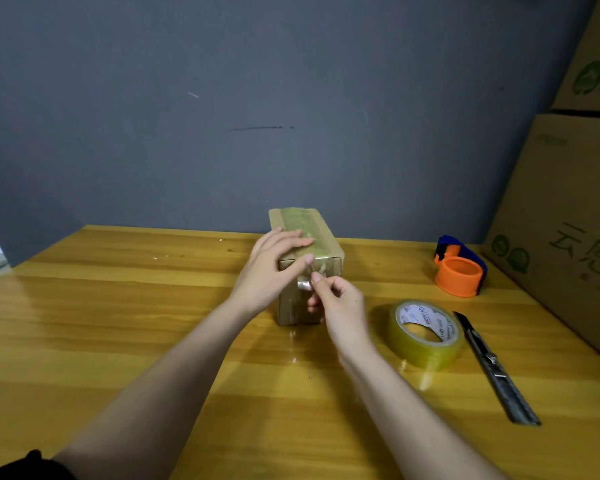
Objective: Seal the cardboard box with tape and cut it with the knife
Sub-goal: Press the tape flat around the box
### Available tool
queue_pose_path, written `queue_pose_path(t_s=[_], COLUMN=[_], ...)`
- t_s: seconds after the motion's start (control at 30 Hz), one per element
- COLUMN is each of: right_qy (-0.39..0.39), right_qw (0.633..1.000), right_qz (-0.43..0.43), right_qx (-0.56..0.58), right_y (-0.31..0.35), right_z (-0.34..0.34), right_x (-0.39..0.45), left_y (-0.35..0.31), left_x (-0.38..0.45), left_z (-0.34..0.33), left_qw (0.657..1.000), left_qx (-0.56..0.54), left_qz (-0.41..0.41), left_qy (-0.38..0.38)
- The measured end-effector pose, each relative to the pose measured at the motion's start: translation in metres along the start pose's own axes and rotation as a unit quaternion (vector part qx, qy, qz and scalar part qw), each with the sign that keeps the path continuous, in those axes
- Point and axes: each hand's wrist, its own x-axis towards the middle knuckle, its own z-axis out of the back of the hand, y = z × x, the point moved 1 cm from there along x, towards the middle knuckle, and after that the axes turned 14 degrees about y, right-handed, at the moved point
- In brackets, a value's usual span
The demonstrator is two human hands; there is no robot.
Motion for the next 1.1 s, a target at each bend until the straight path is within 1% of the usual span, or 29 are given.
queue_pose_path(t_s=[0.33,0.57,0.7,0.8,0.9,0.97,1.03,1.1], right_qy=[-0.019,-0.038,-0.038,-0.037,-0.001,0.017,-0.022,-0.09], right_qw=[1.0,0.998,0.995,0.991,0.976,0.965,0.952,0.944], right_qz=[0.009,0.004,-0.014,-0.044,-0.09,-0.104,-0.067,0.015], right_qx=[-0.012,-0.056,-0.093,-0.122,-0.198,-0.24,-0.299,-0.317], right_y=[-0.011,-0.012,-0.01,-0.014,-0.023,-0.023,-0.015,-0.002], right_z=[-0.003,-0.003,-0.001,0.003,0.009,0.012,0.015,0.017], right_x=[0.007,0.01,0.01,0.007,0.003,-0.001,-0.004,-0.006], left_y=[0.004,0.002,0.001,0.002,0.003,0.004,0.005,0.005], left_x=[0.003,0.002,0.001,0.0,-0.001,-0.001,-0.001,-0.001], left_z=[0.0,0.003,0.003,0.004,0.006,0.007,0.008,0.01], left_qw=[1.0,0.999,0.999,0.999,0.998,0.997,0.995,0.994], left_qx=[0.016,0.034,0.042,0.051,0.065,0.076,0.089,0.094], left_qz=[-0.013,-0.022,-0.021,-0.017,-0.015,-0.017,-0.021,-0.022], left_qy=[-0.012,-0.016,-0.009,0.005,0.02,0.028,0.034,0.043])
